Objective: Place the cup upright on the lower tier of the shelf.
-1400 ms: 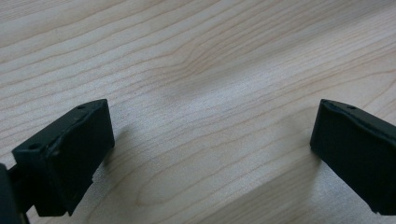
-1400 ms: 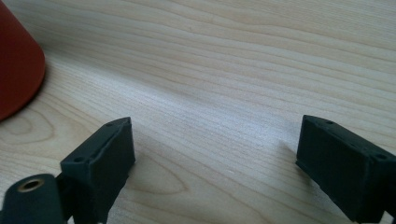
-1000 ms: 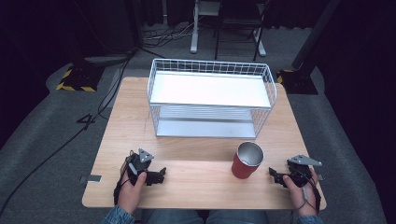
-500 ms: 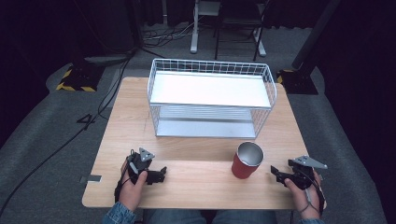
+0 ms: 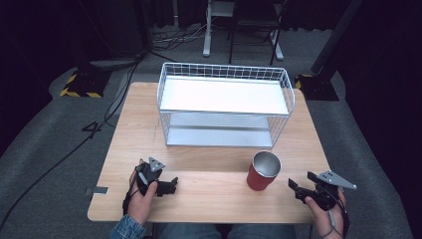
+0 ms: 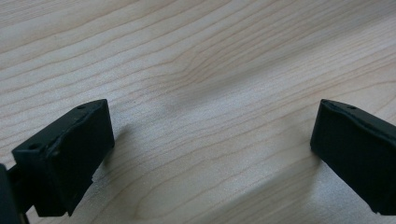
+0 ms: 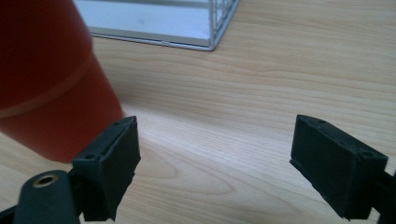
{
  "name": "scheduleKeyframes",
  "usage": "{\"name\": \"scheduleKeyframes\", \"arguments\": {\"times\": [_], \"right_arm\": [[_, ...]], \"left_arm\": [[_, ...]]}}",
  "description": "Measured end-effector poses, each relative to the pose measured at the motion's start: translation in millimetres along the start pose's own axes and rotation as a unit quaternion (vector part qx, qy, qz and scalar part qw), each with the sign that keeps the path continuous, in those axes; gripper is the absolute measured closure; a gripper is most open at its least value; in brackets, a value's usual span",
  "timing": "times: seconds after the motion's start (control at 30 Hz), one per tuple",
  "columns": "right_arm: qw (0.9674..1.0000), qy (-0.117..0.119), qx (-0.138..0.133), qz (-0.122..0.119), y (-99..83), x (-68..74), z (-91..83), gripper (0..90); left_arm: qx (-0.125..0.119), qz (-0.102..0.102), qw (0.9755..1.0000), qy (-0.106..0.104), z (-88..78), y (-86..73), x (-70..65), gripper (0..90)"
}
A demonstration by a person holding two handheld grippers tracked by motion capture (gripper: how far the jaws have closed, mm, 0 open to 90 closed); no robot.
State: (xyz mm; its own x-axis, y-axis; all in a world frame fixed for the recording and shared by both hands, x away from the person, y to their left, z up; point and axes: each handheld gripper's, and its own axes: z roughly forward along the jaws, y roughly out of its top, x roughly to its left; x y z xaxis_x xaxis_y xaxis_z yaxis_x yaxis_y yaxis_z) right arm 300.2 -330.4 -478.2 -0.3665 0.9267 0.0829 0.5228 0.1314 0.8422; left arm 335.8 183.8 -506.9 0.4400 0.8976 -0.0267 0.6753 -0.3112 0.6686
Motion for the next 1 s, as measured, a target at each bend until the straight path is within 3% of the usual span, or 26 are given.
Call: {"name": "scheduleKeyframes", "arguments": {"times": [0.3,0.63,1.0], "right_arm": [[0.9987,0.034,-0.033,-0.018,0.7,21.1,-8.5,15.9],[0.9965,0.060,-0.051,-0.030,-0.7,39.5,-15.6,15.7],[0.9940,0.086,-0.057,-0.037,-4.9,53.6,-4.3,15.7]], "left_arm": [[0.000,-0.001,1.0000,0.001,0.0,0.0,-0.1,0.0],[0.000,-0.001,1.0000,0.001,0.0,0.0,-0.1,0.0],[0.000,-0.001,1.0000,0.001,0.0,0.0,-0.1,0.0]]}}
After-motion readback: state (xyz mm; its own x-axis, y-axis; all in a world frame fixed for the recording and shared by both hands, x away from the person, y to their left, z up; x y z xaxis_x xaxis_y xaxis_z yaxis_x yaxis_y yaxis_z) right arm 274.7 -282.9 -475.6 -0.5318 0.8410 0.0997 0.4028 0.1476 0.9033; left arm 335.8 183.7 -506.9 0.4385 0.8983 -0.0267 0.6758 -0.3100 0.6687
